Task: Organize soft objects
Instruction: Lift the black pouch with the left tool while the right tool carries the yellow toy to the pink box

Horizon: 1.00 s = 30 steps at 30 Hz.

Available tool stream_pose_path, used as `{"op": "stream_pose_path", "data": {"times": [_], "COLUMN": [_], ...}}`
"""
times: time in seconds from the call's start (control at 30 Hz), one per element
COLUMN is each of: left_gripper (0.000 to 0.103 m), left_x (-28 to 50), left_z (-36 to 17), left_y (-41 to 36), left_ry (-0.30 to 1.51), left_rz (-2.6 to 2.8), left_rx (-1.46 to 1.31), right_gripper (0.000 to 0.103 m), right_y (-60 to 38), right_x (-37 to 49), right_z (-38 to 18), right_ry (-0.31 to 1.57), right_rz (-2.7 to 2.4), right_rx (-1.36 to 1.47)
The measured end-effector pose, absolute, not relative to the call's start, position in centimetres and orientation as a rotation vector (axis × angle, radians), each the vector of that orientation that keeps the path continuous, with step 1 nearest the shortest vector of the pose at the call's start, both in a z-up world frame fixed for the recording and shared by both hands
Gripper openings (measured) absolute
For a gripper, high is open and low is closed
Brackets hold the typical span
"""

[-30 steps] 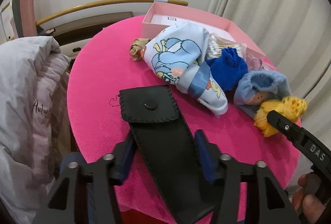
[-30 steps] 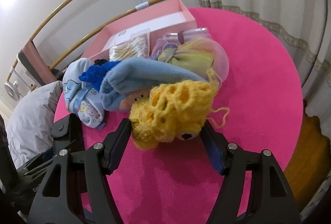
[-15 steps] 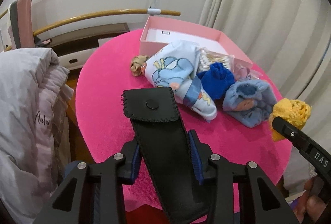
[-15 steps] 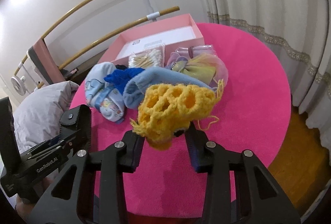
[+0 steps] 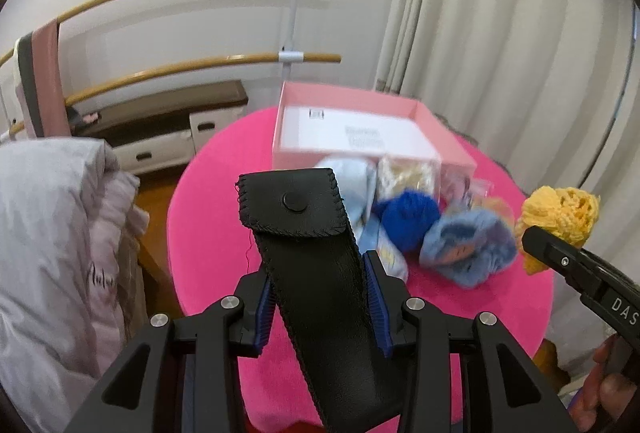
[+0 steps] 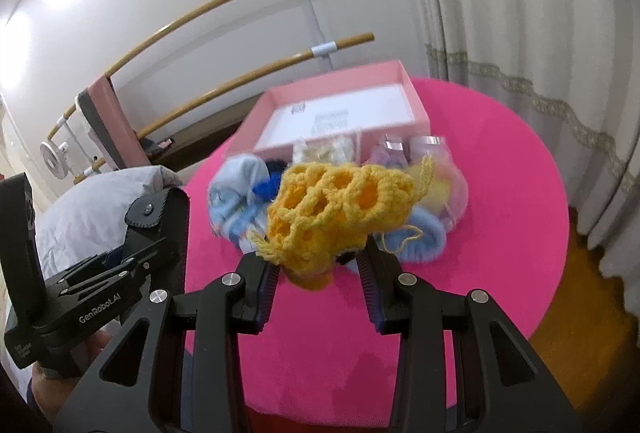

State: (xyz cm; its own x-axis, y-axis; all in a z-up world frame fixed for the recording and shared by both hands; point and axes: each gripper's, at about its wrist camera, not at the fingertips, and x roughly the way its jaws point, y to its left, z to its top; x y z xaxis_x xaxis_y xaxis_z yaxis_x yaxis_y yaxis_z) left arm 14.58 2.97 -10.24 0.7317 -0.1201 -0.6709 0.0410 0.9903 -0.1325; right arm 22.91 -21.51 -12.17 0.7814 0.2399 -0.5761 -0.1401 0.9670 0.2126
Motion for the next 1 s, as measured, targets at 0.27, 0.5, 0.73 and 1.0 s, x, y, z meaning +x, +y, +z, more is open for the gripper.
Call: {"op": "stream_pose_path", "data": {"times": [0.27, 0.5, 0.73, 1.0], "left_gripper": [0.037, 0.037, 0.037, 0.037], "left_x": [19.0, 25.1, 32.4, 43.7], "left_z": [-5.8, -3.7, -3.4, -4.5], "left_y": [2.5, 0.9, -1.1, -2.7], "left_ry": [0.665, 0.628, 0.636, 0.712], "left_rz": [-0.076, -0.054, -0.040, -0.053], "left_rx": [-0.060, -0.010, 0.012, 0.007], "right_gripper": [0.034, 0.034, 0.034, 0.035], "right_y": [-21.0, -20.5, -20.6, -21.2], "right_x": [27.8, 33.4, 40.5, 48.2], "right_z": [-8.0, -6.0, -5.8, -7.0], "right_ry": [0.598, 0.599, 0.649, 0.743], "right_rz": [0.214, 0.203, 0.182, 0.174], "right_rx": [0.099, 0.079, 0.059, 0.058]}}
